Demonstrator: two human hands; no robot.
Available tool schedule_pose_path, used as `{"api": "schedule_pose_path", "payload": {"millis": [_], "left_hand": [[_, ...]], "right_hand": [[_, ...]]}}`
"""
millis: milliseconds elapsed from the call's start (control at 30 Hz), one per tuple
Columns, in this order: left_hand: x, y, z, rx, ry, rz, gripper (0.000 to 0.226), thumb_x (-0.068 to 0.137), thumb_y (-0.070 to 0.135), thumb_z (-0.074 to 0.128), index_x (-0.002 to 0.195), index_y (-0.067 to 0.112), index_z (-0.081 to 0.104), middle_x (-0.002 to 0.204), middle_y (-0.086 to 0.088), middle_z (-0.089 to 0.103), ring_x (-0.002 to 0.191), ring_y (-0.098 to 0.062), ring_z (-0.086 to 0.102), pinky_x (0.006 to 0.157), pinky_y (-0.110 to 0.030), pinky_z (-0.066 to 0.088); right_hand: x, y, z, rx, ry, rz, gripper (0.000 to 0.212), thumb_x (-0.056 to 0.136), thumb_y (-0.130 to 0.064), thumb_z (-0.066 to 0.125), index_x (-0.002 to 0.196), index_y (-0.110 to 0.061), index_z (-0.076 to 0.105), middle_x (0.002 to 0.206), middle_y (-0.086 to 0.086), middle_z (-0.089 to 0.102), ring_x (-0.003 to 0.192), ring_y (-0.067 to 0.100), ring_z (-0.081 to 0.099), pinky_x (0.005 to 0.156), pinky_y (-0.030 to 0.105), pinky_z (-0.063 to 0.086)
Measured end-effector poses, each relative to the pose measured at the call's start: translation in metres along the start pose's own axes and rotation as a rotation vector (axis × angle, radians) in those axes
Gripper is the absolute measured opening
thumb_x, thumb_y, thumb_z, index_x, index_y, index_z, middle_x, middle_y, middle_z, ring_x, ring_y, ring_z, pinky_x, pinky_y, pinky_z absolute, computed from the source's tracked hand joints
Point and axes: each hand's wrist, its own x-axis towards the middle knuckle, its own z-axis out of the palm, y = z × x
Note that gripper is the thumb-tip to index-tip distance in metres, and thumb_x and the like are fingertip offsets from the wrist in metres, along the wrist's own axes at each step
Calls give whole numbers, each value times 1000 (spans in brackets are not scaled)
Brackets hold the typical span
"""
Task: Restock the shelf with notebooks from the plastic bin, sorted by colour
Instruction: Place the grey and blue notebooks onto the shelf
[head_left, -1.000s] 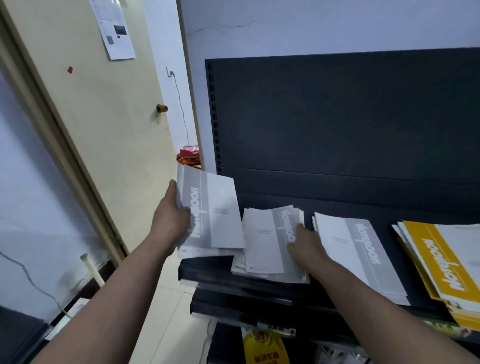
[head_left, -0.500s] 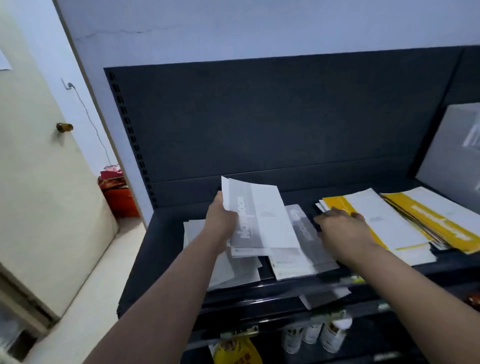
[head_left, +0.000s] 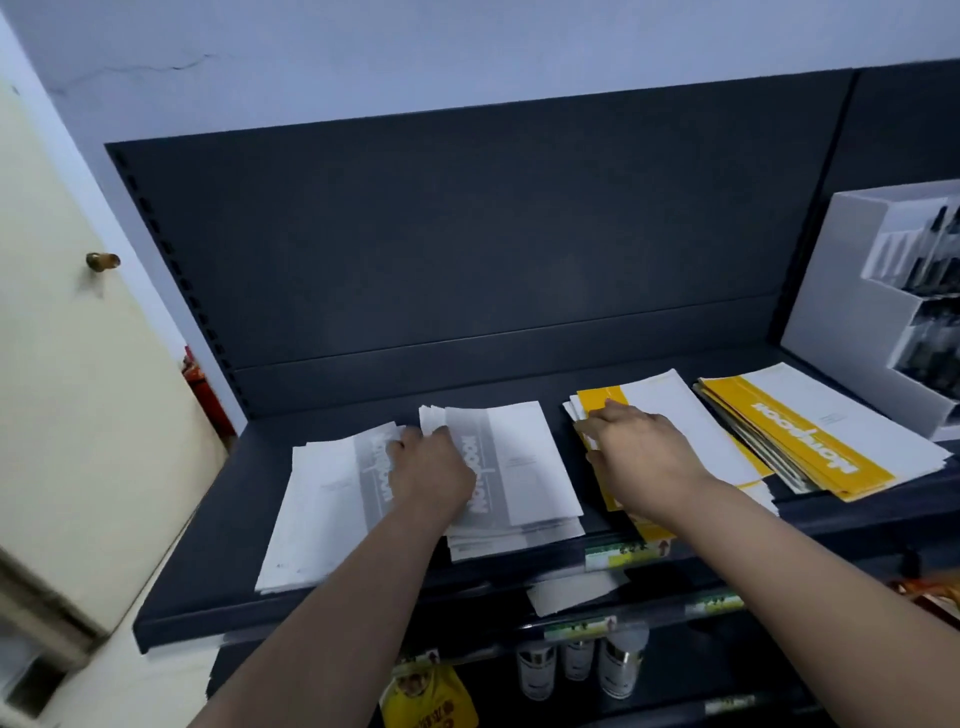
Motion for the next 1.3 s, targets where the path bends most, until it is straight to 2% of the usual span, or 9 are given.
{"api": "schedule_pose_path", "payload": {"millis": [100,267,500,633,767,967,1067,1167,1300], "left_hand": [[-10,4,2,-60,110,44,57,88,11,52,143,21,42,148,-11,32,132,-33,28,101,-41,42],[-39,21,5,-126,95,114,43,91,14,51,132,26,55,136,-7,49,126,-27,41,100,-34,39],[-95,33,14,-157,91,220,41,89,11,52,125,27,60,130,-3,53,121,-23,48,90,-33,44],[-142,44,34,-183,40,319,37,88,10,54,119,26,65,126,-4,57,119,-25,51,92,-34,45],[-194,67,64,-241,-83,419,34,88,10,55,118,20,67,126,-4,59,115,-25,56,93,-36,49],[-266,123,106,-209,-284,532,33,90,15,56,121,23,64,131,-3,58,109,-25,61,87,-30,51],[-292,160,115,-212,-294,629,35,92,15,56,126,23,63,135,1,57,119,-21,56,88,-24,44],[-316,199,126,-204,-298,699,33,91,17,57,122,25,64,134,2,58,122,-20,55,98,-31,47],[-341,263,157,-169,-339,757,33,88,11,55,117,24,67,130,1,61,119,-21,56,95,-33,49]], "right_hand": [[5,5,8,16,-12,-56,34,96,-23,46,129,-22,52,132,-3,54,138,19,34,102,34,35],[-10,8,14,50,-12,-95,35,96,-22,45,131,-22,53,136,-4,52,142,18,30,104,34,32],[-75,23,6,27,15,-51,35,95,-24,47,129,-25,54,137,-3,52,142,19,30,104,36,35],[-145,40,6,12,-29,38,34,94,-25,48,127,-25,56,135,-1,53,138,21,35,102,37,37],[-227,65,14,5,-134,167,40,94,-26,48,134,-29,50,142,-3,47,142,18,30,105,37,35],[-343,124,14,-43,-284,403,36,94,-27,47,129,-27,54,135,2,51,126,24,46,94,35,41],[-384,161,10,-75,-291,517,39,95,-25,46,133,-27,51,138,1,51,126,23,47,97,35,42],[-421,199,7,-90,-282,618,41,95,-28,46,137,-31,47,141,-3,49,131,19,45,102,34,40],[-468,257,10,-71,-320,733,39,97,-29,45,135,-30,49,141,-4,49,131,18,45,101,33,41]]}}
